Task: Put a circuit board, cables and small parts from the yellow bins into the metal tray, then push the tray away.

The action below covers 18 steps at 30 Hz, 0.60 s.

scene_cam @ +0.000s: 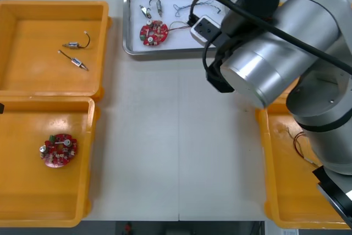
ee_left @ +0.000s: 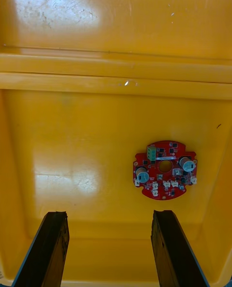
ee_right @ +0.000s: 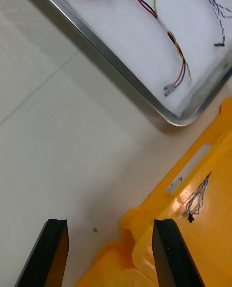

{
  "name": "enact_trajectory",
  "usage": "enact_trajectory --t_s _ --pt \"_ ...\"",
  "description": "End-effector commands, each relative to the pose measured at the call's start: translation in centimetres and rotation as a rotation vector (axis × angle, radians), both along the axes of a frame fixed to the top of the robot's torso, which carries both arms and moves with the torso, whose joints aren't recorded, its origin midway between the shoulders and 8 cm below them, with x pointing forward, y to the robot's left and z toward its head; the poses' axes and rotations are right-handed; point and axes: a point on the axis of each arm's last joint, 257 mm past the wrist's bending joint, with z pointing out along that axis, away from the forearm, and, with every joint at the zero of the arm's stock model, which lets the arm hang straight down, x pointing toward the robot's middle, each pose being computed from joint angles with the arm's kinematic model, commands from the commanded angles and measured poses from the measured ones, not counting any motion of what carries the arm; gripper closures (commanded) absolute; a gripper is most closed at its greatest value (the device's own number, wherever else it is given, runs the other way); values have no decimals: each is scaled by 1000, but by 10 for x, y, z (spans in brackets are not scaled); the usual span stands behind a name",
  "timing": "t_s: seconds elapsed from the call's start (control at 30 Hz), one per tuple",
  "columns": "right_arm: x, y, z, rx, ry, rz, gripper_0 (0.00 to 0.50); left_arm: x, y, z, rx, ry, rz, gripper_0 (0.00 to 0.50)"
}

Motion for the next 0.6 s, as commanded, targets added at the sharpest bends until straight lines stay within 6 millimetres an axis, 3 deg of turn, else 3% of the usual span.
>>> enact_trajectory --t_s 0.03,0.17,0.6 --pt "-8 -32 6 150 6 -112 0 -3 3 5 42 -13 -70 0" --pt "-21 -64 2 283 21 -212 0 -3 3 5 42 -13 -70 0" --pt "-61 -181 -11 397 39 -441 0 -3 3 5 42 -13 -70 0"
